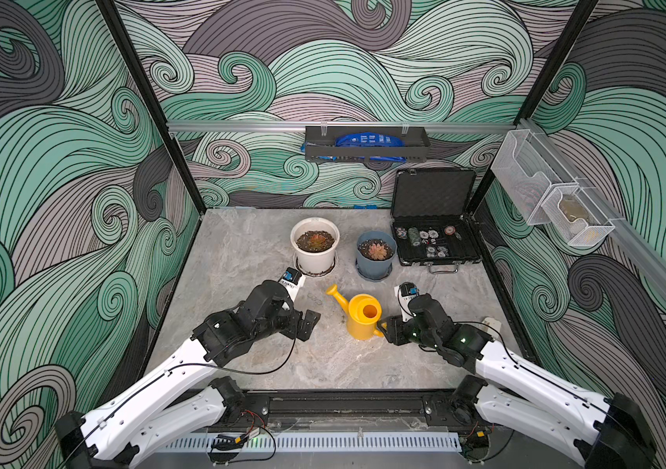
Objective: Water the succulent around the soil edge
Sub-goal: Pick up the watering can from the center of the board.
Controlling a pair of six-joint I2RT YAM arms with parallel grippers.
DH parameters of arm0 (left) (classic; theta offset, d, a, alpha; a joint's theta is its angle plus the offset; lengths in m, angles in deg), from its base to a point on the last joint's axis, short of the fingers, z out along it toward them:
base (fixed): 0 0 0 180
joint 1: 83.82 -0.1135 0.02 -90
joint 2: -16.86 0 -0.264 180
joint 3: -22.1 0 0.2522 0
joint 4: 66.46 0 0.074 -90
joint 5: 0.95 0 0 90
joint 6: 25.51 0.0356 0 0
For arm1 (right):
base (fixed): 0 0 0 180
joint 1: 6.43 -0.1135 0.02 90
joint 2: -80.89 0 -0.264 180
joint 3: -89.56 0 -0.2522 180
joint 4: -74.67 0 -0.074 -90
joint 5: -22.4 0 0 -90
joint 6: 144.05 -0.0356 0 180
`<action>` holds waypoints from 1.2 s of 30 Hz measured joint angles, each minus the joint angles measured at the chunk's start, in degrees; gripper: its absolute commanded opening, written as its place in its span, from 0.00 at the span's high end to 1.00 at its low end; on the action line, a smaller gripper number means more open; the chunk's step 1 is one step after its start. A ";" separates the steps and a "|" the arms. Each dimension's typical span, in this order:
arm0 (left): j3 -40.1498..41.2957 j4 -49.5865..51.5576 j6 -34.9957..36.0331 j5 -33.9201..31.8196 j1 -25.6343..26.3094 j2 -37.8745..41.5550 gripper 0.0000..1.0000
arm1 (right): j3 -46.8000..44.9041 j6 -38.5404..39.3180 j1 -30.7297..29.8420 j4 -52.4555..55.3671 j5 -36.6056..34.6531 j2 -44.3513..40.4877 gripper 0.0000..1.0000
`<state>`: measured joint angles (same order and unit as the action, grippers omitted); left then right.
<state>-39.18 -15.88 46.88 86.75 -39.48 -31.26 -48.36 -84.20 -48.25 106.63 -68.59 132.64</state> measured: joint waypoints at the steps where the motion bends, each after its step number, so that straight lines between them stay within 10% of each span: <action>1: 0.00 0.00 0.00 -0.02 -0.04 0.00 0.01 | 0.00 0.31 0.00 -0.24 0.37 0.11 0.47; 36: 0.00 -0.07 -0.02 0.87 -0.94 -0.02 0.01 | 0.94 5.70 -1.38 -5.92 5.84 12.74 1.00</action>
<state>-39.18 -15.95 46.86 87.62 -40.42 -31.28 -47.42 -78.49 -49.63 100.71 -62.76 145.38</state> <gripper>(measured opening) 0.987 0.200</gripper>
